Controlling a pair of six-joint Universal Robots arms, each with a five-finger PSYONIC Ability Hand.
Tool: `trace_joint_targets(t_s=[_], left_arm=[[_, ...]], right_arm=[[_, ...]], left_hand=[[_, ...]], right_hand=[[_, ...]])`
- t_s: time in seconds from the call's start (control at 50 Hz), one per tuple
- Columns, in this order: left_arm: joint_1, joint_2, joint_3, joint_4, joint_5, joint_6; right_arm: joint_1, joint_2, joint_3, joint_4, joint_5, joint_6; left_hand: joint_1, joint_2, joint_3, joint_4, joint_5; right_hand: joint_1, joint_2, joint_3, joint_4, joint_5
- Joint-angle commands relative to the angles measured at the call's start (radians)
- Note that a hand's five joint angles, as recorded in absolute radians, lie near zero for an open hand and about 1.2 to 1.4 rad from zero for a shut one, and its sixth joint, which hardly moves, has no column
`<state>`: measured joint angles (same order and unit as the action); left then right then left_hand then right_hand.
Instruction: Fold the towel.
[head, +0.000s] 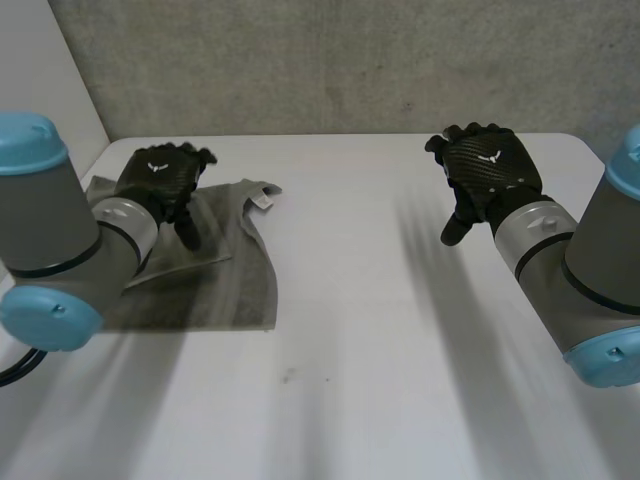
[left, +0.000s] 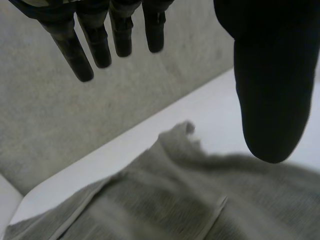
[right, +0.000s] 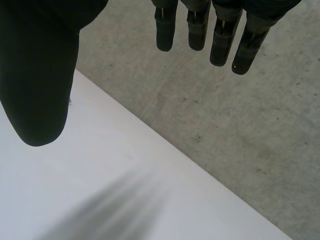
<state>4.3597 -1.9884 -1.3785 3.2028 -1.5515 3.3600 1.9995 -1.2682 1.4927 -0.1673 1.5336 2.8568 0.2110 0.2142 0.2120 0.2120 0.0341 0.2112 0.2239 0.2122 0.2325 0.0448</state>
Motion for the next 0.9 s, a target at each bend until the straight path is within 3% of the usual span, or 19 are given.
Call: trace_joint_targets(t_s=[0.02,0.22,0.38,0.7,0.74,0.76,0.78,0.8,0.82,0.9], left_arm=[[0.086,-0.173,0.056,0.098,-0.007,0.076],[0.173,-0.335,0.165,0.060,-0.012,0.142],[0.192,-0.363,0.188,-0.030,-0.016,0.234],[0.224,-0.408,0.208,-0.029,-0.073,0.337],[0.228,-0.409,0.208,-0.031,-0.075,0.346],[0.230,-0.408,0.208,-0.029,-0.078,0.351],[0.231,-0.405,0.208,-0.027,-0.085,0.349],[0.231,-0.405,0.208,-0.027,-0.085,0.349],[0.231,-0.394,0.208,-0.024,-0.103,0.348],[0.221,-0.292,0.194,-0.024,-0.179,0.331]], right_arm=[[0.005,0.016,0.000,0.000,-0.006,0.000],[0.005,0.026,0.000,0.000,-0.006,-0.002],[0.005,0.032,0.001,0.000,-0.006,-0.002],[0.005,0.030,0.006,0.000,-0.006,-0.002],[0.007,0.030,0.006,0.000,-0.006,-0.002],[0.007,0.030,0.006,0.000,-0.006,-0.002],[0.007,0.032,0.006,0.000,-0.006,-0.002],[0.007,0.032,0.006,0.000,-0.006,-0.002],[0.007,0.032,0.006,0.000,-0.006,-0.002],[0.012,0.035,0.003,-0.001,-0.006,-0.004]], left_hand=[[0.229,0.225,0.228,0.228,0.231],[0.226,0.222,0.225,0.225,0.228],[0.187,0.184,0.186,0.186,0.190],[0.231,0.228,0.231,0.231,0.234],[0.299,0.296,0.298,0.298,0.301],[0.502,0.499,0.502,0.502,0.505],[0.850,0.847,0.849,0.849,0.853],[0.854,0.851,0.853,0.853,0.856],[1.182,1.179,1.181,1.181,1.184],[1.185,1.182,1.184,1.184,1.188]], right_hand=[[-0.037,-0.049,-0.038,-0.058,-0.045],[-0.037,-0.049,-0.038,-0.058,-0.045],[-0.037,-0.049,-0.038,-0.058,-0.045],[-0.037,-0.049,-0.038,-0.058,-0.045],[-0.037,-0.049,-0.038,-0.058,-0.045],[-0.037,-0.049,-0.038,-0.058,-0.045],[-0.037,-0.049,-0.038,-0.058,-0.045],[-0.037,-0.049,-0.038,-0.058,-0.045],[-0.037,-0.049,-0.038,-0.058,-0.045],[-0.037,-0.049,-0.038,-0.058,-0.045]])
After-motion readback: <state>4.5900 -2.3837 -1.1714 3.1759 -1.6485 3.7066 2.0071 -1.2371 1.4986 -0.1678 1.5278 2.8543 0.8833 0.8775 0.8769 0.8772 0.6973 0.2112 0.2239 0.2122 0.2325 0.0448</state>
